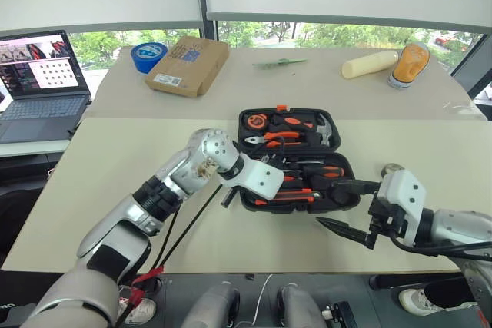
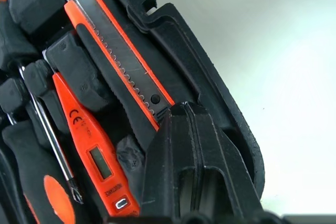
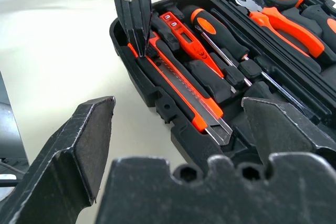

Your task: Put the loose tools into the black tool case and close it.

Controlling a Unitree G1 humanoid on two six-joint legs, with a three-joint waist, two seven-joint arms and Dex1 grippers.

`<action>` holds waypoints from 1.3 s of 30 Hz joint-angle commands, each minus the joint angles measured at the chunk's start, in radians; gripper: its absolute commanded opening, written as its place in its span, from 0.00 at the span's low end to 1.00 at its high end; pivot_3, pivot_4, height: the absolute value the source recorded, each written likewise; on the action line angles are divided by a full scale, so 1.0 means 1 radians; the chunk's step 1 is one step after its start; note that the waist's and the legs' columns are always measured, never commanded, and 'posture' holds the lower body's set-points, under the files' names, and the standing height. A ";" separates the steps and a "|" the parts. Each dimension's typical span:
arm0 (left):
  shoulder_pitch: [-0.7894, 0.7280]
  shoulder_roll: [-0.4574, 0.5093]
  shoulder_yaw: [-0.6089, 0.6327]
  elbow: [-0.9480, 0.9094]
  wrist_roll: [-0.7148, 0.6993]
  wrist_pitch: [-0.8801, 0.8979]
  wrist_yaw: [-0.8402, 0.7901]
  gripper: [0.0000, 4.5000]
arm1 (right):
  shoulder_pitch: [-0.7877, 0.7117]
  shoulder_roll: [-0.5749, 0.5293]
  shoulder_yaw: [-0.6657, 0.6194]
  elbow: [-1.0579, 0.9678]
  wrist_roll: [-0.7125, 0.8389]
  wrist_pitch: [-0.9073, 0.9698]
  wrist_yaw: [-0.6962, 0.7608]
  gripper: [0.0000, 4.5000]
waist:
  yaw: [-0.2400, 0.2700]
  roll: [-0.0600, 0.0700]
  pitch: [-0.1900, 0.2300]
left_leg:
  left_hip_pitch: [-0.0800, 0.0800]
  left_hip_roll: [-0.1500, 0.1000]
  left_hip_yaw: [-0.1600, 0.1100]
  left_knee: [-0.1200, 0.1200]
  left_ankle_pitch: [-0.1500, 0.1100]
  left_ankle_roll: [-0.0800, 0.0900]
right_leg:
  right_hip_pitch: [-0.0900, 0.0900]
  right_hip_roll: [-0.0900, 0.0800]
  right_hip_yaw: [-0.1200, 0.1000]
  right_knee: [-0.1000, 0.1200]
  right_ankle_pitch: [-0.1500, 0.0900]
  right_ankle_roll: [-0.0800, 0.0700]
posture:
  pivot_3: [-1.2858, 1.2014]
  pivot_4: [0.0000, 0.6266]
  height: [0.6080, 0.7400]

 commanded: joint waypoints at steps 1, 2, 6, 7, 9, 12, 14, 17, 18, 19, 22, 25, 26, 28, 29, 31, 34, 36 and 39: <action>-0.043 -0.050 0.078 -0.014 -0.100 0.103 -0.014 0.01 | 0.008 0.006 -0.025 -0.029 0.002 -0.019 -0.008 1.00 | -0.001 0.000 0.000 | 0.000 0.000 0.000 0.000 0.000 0.000 | -0.001 0.000 0.000 0.000 0.000 0.000 | 0.52 0.24 0.96; -0.056 -0.066 0.092 -0.007 -0.114 0.123 -0.008 0.01 | 0.008 0.006 -0.025 -0.028 0.001 -0.020 -0.008 1.00 | -0.001 0.000 0.000 | -0.001 0.000 0.000 0.000 0.000 0.000 | -0.001 0.000 0.000 0.001 0.000 0.000 | 0.52 0.24 0.96; -0.077 -0.098 0.064 0.044 -0.078 0.070 0.033 0.01 | -0.001 0.007 -0.019 -0.019 -0.004 -0.024 -0.008 1.00 | -0.002 0.000 0.000 | -0.002 0.000 0.000 0.000 0.000 -0.001 | -0.002 0.000 0.000 0.001 0.000 0.000 | 0.52 0.24 0.96; -0.078 -0.104 0.051 0.059 -0.067 0.052 0.041 0.01 | -0.005 0.007 -0.016 -0.017 -0.005 -0.024 -0.009 1.00 | -0.004 0.000 0.000 | -0.002 0.000 0.000 0.000 0.000 -0.001 | -0.002 0.000 0.000 0.000 0.000 0.000 | 0.52 0.24 0.96; -0.076 -0.116 0.034 0.092 -0.053 0.018 0.056 0.01 | -0.010 0.008 -0.010 -0.014 -0.010 -0.026 -0.011 1.00 | -0.007 0.000 0.000 | -0.001 0.000 0.000 0.000 0.000 -0.001 | -0.002 0.000 0.001 0.001 0.000 0.000 | 0.52 0.24 0.96; -0.067 -0.124 -0.008 0.179 0.003 -0.076 0.093 0.01 | -0.009 0.014 -0.012 -0.014 -0.015 -0.026 -0.018 1.00 | -0.005 0.000 0.000 | -0.002 0.000 0.000 0.000 0.001 -0.001 | -0.003 0.000 0.001 0.001 0.000 0.000 | 0.52 0.24 0.96; -0.069 -0.146 -0.025 0.248 0.038 -0.140 0.141 0.01 | 0.004 0.018 -0.019 -0.019 -0.019 -0.027 -0.016 1.00 | -0.003 0.000 0.000 | -0.002 0.000 0.000 0.000 0.000 -0.001 | -0.003 0.000 0.001 0.000 0.000 0.000 | 0.52 0.24 0.96; -0.082 -0.183 -0.035 0.343 0.082 -0.195 0.206 0.01 | 0.024 0.024 -0.025 -0.030 -0.024 -0.026 -0.018 1.00 | 0.007 0.000 0.000 | -0.001 0.000 0.000 0.000 0.000 0.000 | 0.000 -0.001 0.000 -0.001 0.000 0.000 | 0.52 0.24 0.96; -0.083 -0.186 -0.041 0.362 0.099 -0.217 0.220 0.01 | 0.030 0.025 -0.027 -0.034 -0.024 -0.025 -0.019 1.00 | 0.012 0.000 0.000 | -0.001 0.000 0.000 0.000 0.000 0.000 | 0.001 -0.001 0.000 -0.002 0.000 0.000 | 0.52 0.24 0.96; -0.080 -0.186 -0.044 0.372 0.106 -0.238 0.221 0.01 | 0.036 0.026 -0.029 -0.038 -0.025 -0.025 -0.021 1.00 | 0.014 0.000 0.000 | 0.000 0.000 0.000 0.000 0.000 0.000 | 0.002 -0.001 -0.001 -0.004 0.001 0.001 | 0.52 0.24 0.96; -0.050 -0.184 -0.004 0.313 0.032 -0.198 0.148 0.01 | 0.068 0.028 -0.042 -0.052 -0.024 -0.024 -0.021 1.00 | 0.014 0.000 0.000 | 0.000 0.000 -0.001 0.000 0.000 0.000 | 0.003 -0.001 -0.001 -0.008 0.004 0.003 | 0.52 0.24 0.96; -0.036 -0.184 0.073 0.258 -0.055 -0.131 0.120 0.01 | 0.098 0.029 -0.062 -0.052 -0.026 -0.028 -0.024 1.00 | 0.005 0.000 0.000 | -0.001 0.000 -0.001 0.000 0.001 0.001 | 0.002 0.000 -0.001 -0.008 0.004 0.003 | 0.52 0.24 0.96; -0.035 -0.184 0.105 0.243 -0.086 -0.111 0.119 0.01 | 0.107 0.029 -0.070 -0.050 -0.028 -0.029 -0.026 1.00 | 0.001 0.000 0.000 | -0.002 0.000 -0.001 0.000 0.001 0.001 | 0.001 0.000 -0.001 -0.007 0.004 0.003 | 0.52 0.24 0.96; -0.034 -0.168 0.195 0.205 -0.161 -0.068 0.129 0.01 | 0.140 0.030 -0.112 -0.041 -0.031 -0.036 -0.024 1.00 | -0.002 0.000 0.000 | -0.002 0.000 -0.001 0.000 0.001 0.001 | 0.000 0.000 -0.001 -0.007 0.004 0.003 | 0.52 0.24 0.96; -0.034 -0.144 0.241 0.179 -0.203 -0.032 0.119 0.06 | 0.162 0.030 -0.150 -0.031 -0.029 -0.038 -0.017 1.00 | -0.002 0.000 0.000 | -0.003 0.000 -0.001 0.000 0.002 0.000 | -0.001 0.000 -0.001 -0.007 0.004 0.003 | 0.52 0.24 0.96; -0.032 -0.109 0.296 0.139 -0.261 0.029 0.100 0.14 | 0.193 0.028 -0.204 -0.018 -0.024 -0.039 -0.006 1.00 | -0.006 0.000 0.000 | -0.006 0.000 -0.001 0.000 0.005 -0.005 | -0.005 0.000 -0.001 -0.006 0.004 0.003 | 0.52 0.24 0.96; -0.006 -0.053 0.405 0.065 -0.380 0.132 0.089 0.39 | 0.256 0.031 -0.326 0.029 -0.002 -0.032 0.025 1.00 | -0.010 0.001 0.000 | -0.006 0.000 -0.001 -0.001 0.005 -0.006 | -0.005 0.000 0.000 -0.006 0.004 0.002 | 0.52 0.24 0.96; 0.070 0.006 0.475 -0.002 -0.436 0.184 0.100 0.55 | 0.311 0.028 -0.394 0.099 -0.015 -0.050 0.067 1.00 | -0.011 0.002 -0.001 | -0.005 0.000 -0.001 -0.001 0.005 -0.006 | -0.004 0.000 0.000 -0.006 0.004 0.002 | 0.52 0.24 0.96; 0.202 0.124 0.559 -0.152 -0.531 0.317 0.078 0.78 | 0.361 0.007 -0.468 0.206 -0.043 -0.083 0.126 1.00 | -0.015 0.004 -0.002 | 0.000 0.000 0.000 -0.005 0.004 -0.004 | 0.001 0.000 0.000 -0.009 0.004 0.003 | 0.52 0.24 0.96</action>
